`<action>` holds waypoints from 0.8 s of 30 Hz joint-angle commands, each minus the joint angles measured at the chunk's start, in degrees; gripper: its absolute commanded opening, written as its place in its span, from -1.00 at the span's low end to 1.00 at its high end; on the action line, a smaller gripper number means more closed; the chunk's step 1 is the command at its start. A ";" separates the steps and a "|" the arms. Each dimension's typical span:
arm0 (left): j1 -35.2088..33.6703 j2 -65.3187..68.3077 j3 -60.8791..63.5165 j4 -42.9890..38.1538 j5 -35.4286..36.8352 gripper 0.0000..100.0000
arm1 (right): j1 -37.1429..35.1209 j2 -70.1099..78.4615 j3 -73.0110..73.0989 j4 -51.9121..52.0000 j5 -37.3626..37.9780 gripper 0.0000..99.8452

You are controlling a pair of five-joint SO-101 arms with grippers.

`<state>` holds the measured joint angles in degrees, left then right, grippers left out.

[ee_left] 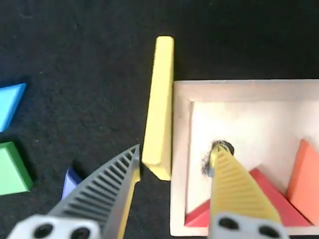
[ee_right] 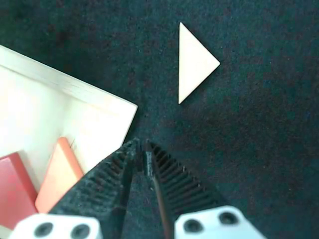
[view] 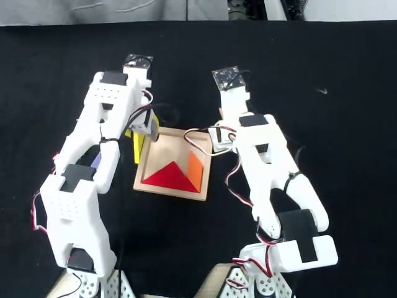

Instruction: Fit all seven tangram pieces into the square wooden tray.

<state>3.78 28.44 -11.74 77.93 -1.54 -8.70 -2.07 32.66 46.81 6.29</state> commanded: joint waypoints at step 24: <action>-1.01 -3.96 2.59 -5.27 0.70 -0.92 | 0.00 -0.31 -0.40 -0.97 0.53 -0.98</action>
<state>3.08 28.35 -8.40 73.63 -1.27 -8.70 -2.07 32.66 46.81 6.29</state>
